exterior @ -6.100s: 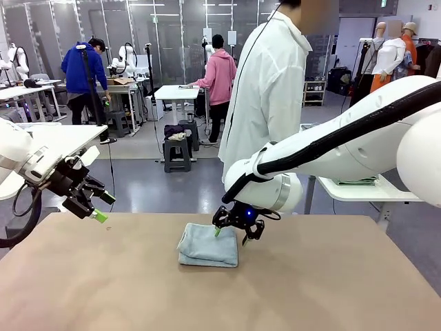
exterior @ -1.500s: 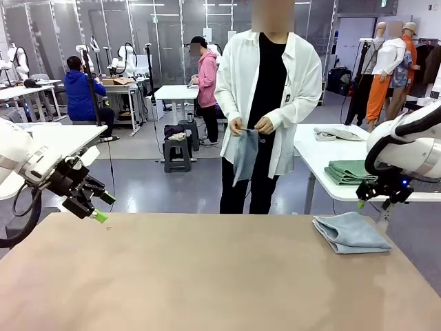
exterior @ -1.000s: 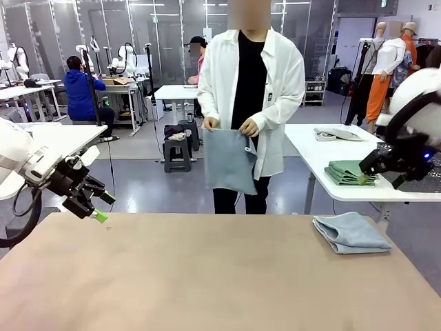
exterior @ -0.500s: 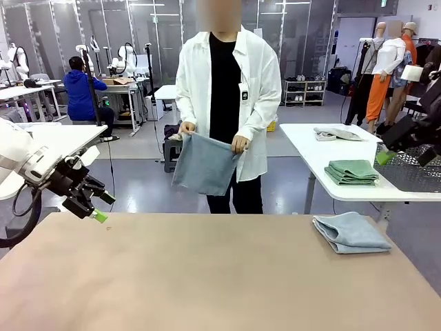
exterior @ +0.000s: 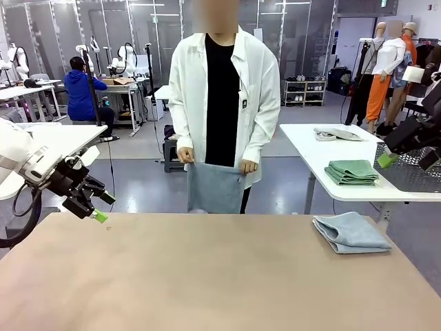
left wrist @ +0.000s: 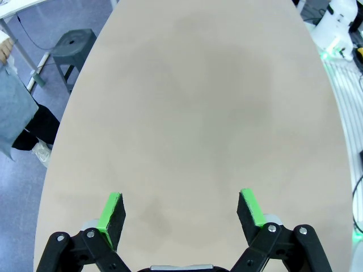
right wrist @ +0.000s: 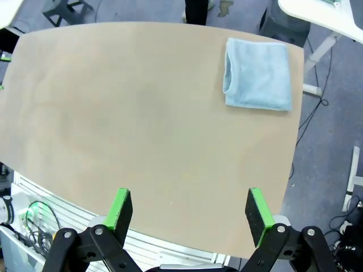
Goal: Fold the towels and place them in the basket.
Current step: Place the folded Towel with hook on the right side of the table, then when a person lays out a Towel with hook on the table, fold it in half twice.
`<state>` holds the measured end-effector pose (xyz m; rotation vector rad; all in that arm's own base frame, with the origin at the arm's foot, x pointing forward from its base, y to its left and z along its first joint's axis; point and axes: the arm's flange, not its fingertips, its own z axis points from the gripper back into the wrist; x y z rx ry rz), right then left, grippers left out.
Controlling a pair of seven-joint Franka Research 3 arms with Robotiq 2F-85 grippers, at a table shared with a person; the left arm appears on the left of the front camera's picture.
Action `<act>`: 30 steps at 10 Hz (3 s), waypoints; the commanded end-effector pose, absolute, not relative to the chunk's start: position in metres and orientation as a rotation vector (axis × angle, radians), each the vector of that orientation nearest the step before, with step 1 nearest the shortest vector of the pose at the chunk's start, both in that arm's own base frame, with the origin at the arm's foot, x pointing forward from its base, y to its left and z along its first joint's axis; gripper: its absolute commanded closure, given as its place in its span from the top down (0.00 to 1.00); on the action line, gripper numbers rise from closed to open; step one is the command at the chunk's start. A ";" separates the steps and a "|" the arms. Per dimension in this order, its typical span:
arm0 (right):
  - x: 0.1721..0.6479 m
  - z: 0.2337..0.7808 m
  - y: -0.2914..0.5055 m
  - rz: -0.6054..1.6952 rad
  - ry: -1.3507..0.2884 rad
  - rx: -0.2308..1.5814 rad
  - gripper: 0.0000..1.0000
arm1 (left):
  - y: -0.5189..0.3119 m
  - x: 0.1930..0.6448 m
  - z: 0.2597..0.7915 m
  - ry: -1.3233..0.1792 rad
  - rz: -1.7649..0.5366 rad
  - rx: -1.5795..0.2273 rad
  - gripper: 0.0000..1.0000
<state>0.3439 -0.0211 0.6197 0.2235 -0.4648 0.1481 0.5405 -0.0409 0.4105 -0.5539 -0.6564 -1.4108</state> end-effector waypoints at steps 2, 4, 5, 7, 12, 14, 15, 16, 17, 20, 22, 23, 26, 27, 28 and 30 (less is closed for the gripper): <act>0.342 0.621 -0.021 0.146 -0.468 0.218 1.00 | -0.041 0.540 0.413 -0.649 -1.403 -0.546 1.00; 0.342 0.621 -0.021 0.146 -0.468 0.218 1.00 | -0.041 0.540 0.413 -0.649 -1.403 -0.546 1.00; 0.342 0.621 -0.021 0.146 -0.468 0.218 1.00 | -0.041 0.540 0.413 -0.649 -1.403 -0.546 1.00; 0.342 0.621 -0.021 0.146 -0.468 0.218 1.00 | -0.041 0.540 0.413 -0.649 -1.403 -0.546 1.00; 0.342 0.621 -0.021 0.146 -0.468 0.218 1.00 | -0.041 0.540 0.413 -0.649 -1.403 -0.546 1.00; 0.342 0.621 -0.021 0.146 -0.468 0.218 1.00 | -0.041 0.540 0.413 -0.649 -1.403 -0.546 1.00; 0.342 0.621 -0.021 0.146 -0.468 0.218 1.00 | -0.041 0.540 0.413 -0.649 -1.403 -0.546 1.00; 0.342 0.621 -0.021 0.146 -0.468 0.218 1.00 | -0.041 0.540 0.413 -0.649 -1.403 -0.546 1.00; 0.342 0.621 -0.021 0.146 -0.468 0.218 1.00 | -0.041 0.540 0.413 -0.649 -1.403 -0.546 1.00; 0.342 0.621 -0.021 0.146 -0.468 0.218 1.00 | -0.041 0.540 0.413 -0.649 -1.403 -0.546 1.00; 0.342 0.621 -0.021 0.146 -0.468 0.218 1.00 | -0.041 0.540 0.413 -0.649 -1.403 -0.546 1.00; 0.342 0.621 -0.021 0.146 -0.468 0.218 1.00 | -0.041 0.540 0.413 -0.649 -1.403 -0.546 1.00; 0.346 0.628 -0.006 0.235 -0.483 0.190 1.00 | -0.050 0.528 0.434 -0.691 -1.426 -0.458 1.00; 0.353 0.635 0.015 0.334 -0.483 0.158 1.00 | -0.064 0.519 0.450 -0.666 -1.447 -0.389 1.00; 0.362 0.640 0.041 0.425 -0.469 0.118 1.00 | -0.086 0.508 0.466 -0.626 -1.456 -0.317 1.00; 0.385 0.631 0.112 0.670 -0.459 0.052 1.00 | -0.140 0.487 0.489 -0.500 -1.450 -0.147 1.00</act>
